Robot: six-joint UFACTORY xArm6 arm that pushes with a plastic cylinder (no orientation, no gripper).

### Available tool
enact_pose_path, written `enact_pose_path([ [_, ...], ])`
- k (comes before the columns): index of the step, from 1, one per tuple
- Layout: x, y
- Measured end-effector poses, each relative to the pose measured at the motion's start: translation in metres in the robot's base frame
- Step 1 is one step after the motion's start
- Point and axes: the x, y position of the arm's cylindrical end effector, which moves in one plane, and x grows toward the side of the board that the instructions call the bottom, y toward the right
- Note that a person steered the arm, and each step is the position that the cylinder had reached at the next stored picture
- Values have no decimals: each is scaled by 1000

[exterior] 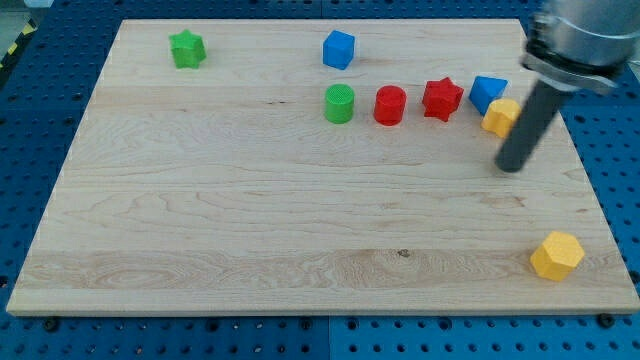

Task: Move the yellow heart to the top right

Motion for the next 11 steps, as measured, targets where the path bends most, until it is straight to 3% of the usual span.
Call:
enact_pose_path([
  [1, -24, -9],
  [3, -41, 34],
  [5, -39, 59],
  [7, -128, 58],
  [9, -60, 60],
  [11, -145, 46],
])
